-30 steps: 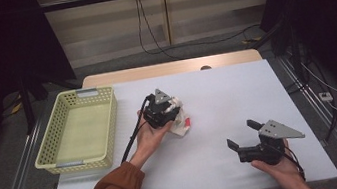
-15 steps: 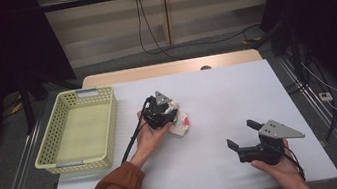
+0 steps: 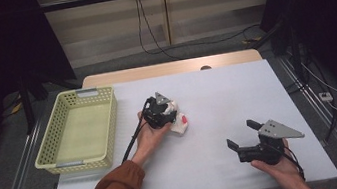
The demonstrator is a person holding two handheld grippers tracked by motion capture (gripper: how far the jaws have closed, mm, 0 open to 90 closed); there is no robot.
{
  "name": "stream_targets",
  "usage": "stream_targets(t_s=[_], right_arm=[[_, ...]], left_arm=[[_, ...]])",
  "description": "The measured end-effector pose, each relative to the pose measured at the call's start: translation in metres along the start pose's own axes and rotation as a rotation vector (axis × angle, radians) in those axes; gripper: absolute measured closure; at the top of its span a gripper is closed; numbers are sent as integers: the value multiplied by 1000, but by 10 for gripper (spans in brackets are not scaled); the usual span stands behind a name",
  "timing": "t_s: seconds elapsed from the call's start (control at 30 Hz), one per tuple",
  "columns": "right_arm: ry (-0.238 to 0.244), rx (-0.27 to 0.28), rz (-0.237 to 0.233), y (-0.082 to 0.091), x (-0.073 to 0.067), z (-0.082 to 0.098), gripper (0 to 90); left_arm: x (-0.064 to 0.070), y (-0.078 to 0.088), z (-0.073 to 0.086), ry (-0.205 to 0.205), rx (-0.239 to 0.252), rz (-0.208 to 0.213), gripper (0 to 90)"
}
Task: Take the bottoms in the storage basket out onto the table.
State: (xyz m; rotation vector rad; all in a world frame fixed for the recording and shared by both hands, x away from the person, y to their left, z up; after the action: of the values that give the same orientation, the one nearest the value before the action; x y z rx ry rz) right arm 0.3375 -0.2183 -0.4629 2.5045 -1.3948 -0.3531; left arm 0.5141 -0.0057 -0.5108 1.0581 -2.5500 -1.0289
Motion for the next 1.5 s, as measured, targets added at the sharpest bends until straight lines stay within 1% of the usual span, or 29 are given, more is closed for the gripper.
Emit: stream_targets(t_s=[0.1,0.17,0.2,0.27,0.33,0.37,0.5,0.57,0.6,0.67,0.73,0.87,0.97,1.03,1.1,1.2,1.3,1.37,1.43,1.5], right_arm=[[3,1,-1,0,0,0,36],[3,-1,-2,0,0,0,36],[2,0,-1,0,0,0,36],[2,-1,-1,0,0,0,36],[3,-1,-2,0,0,0,36],[4,-1,-2,0,0,0,36],[3,-1,-3,0,0,0,36],[3,0,-3,0,0,0,36],[3,0,-3,0,0,0,36],[3,0,-5,-1,-1,0,36],[0,0,-4,-1,0,0,36],[5,1,-6,0,-1,0,36],[3,0,-5,0,-1,0,36],[4,1,-7,0,-1,-1,36],[4,0,-8,0,-1,-1,36],[0,1,-6,-1,-1,-1,36],[2,2,-9,-2,0,0,36],[2,0,-12,-3,1,0,36],[-1,-3,-14,-3,1,1,36],[-6,3,-13,-2,2,0,36]], left_arm=[[0,-4,0,7,-5,10,593],[-1,-6,0,27,-5,14,584],[-1,-7,0,38,-5,31,579],[-3,-8,0,52,-4,34,573],[-4,-9,-1,53,3,39,569],[-4,-10,-1,57,8,38,567],[-4,-11,-1,55,15,35,546],[-2,-11,-1,70,13,51,517],[0,-9,0,56,2,49,498],[1,-8,-1,34,2,36,494],[2,-8,-1,45,3,38,471],[3,-8,-1,57,9,53,404],[3,-8,-1,56,7,55,330],[3,-8,-1,60,9,51,287],[3,-8,-2,67,10,55,232],[3,-8,-2,67,14,48,152],[3,-6,-2,73,19,62,133],[4,-6,-3,71,24,71,89],[4,-6,-4,61,32,66,78],[3,-6,-5,71,40,63,66]])
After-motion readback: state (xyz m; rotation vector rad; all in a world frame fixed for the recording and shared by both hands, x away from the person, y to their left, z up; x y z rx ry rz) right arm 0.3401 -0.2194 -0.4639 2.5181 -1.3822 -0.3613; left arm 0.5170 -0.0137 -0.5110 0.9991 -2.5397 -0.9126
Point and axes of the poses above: each handheld gripper's, and its own axes: y roughly backward along the jaws, z roughly out of its underside, x roughly to its right, the point moved 8 cm from there along -y, roughly forward along the jaws, and after that the axes turned 2 degrees about -z, right-handed, at the moved point
